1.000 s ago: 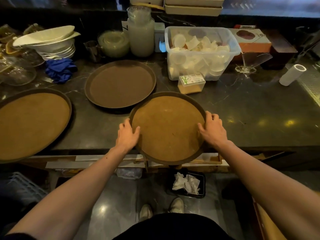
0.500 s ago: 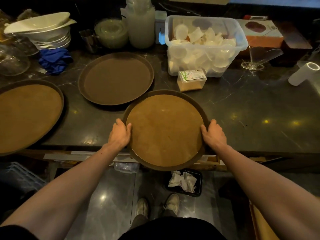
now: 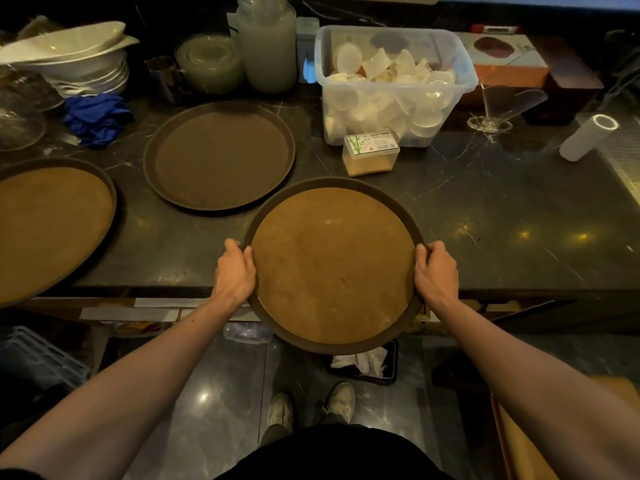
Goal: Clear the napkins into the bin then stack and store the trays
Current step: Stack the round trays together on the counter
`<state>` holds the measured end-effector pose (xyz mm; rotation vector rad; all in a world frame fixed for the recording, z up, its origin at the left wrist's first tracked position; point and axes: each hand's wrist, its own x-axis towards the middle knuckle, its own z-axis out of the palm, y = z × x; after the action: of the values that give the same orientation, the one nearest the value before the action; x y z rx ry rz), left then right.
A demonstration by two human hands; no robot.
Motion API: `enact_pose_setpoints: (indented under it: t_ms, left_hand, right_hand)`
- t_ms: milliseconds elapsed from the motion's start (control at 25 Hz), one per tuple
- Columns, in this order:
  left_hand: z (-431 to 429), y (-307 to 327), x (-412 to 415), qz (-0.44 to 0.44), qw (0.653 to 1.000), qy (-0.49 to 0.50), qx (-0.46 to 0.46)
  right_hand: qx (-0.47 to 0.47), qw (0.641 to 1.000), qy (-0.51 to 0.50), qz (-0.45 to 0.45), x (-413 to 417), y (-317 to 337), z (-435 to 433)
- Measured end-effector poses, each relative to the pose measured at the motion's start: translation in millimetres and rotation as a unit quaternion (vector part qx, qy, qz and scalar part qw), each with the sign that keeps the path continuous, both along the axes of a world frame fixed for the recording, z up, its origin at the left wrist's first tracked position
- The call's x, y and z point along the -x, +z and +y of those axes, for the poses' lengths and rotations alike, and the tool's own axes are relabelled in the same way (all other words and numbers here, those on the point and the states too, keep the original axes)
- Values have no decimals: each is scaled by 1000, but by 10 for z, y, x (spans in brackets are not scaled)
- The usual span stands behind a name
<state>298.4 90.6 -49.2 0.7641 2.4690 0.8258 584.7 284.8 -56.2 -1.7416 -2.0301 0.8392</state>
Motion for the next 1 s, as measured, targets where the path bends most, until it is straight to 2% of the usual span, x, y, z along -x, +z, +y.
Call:
enact_pose_setpoints:
  t_ms: [360,560,1000]
  left_hand:
    - [-136,283,225,29,998,54,-32]
    - [-299,412,552,42,995,79,-47]
    - [-773,548,2320,33,993,83,-76]
  right_hand:
    - [-13,997,48,55,399,308,168]
    - [-3,996,73,53,872,416,173]
    - [-47,996,72,25,2617,526,-239]
